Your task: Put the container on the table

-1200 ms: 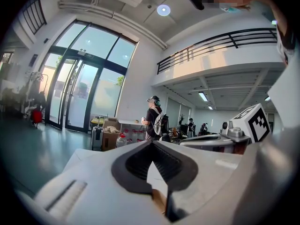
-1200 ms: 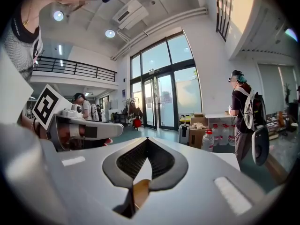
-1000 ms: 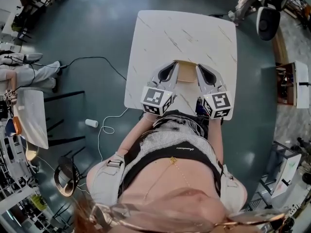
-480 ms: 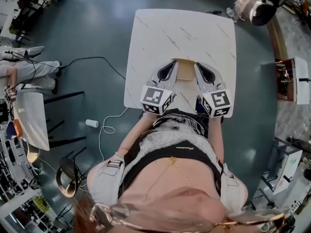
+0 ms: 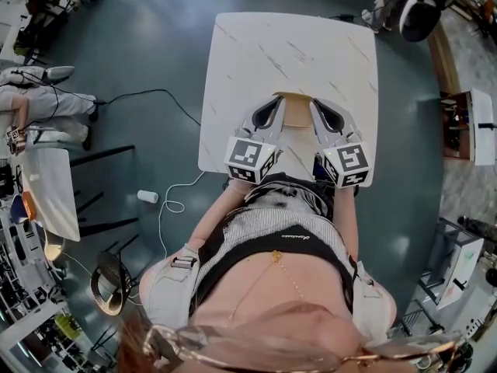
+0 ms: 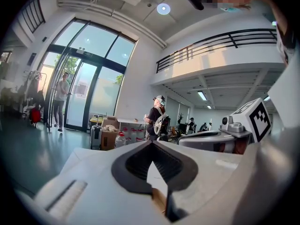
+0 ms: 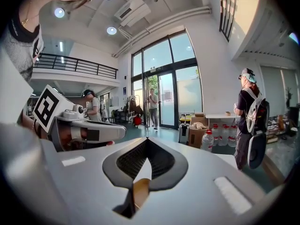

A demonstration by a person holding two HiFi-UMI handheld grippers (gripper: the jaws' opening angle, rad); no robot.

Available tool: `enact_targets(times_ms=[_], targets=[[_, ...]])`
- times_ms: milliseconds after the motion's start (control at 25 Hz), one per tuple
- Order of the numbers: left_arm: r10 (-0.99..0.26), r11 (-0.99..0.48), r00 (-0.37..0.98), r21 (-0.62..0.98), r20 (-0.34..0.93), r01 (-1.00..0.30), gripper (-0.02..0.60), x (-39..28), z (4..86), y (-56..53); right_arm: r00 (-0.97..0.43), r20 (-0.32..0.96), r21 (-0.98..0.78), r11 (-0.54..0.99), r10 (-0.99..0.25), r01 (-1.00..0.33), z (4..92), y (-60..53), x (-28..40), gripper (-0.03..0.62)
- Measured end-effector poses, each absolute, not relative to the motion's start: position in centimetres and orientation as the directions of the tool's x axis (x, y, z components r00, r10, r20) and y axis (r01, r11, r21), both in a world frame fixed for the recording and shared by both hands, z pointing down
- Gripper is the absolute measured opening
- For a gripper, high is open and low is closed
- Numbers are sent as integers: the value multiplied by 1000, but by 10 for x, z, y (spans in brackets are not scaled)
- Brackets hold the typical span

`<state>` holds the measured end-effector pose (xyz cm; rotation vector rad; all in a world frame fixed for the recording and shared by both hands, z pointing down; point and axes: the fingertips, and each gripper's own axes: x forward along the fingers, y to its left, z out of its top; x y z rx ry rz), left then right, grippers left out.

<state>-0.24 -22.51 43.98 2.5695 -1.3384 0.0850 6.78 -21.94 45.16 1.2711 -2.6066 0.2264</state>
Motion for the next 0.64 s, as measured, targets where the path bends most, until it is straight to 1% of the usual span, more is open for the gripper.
enact_targets(times_ms=[640], targets=[[-795, -549, 579, 190, 180, -814, 0, -3, 446, -233, -600, 294, -32, 619, -744, -784, 455, -226, 64, 25]])
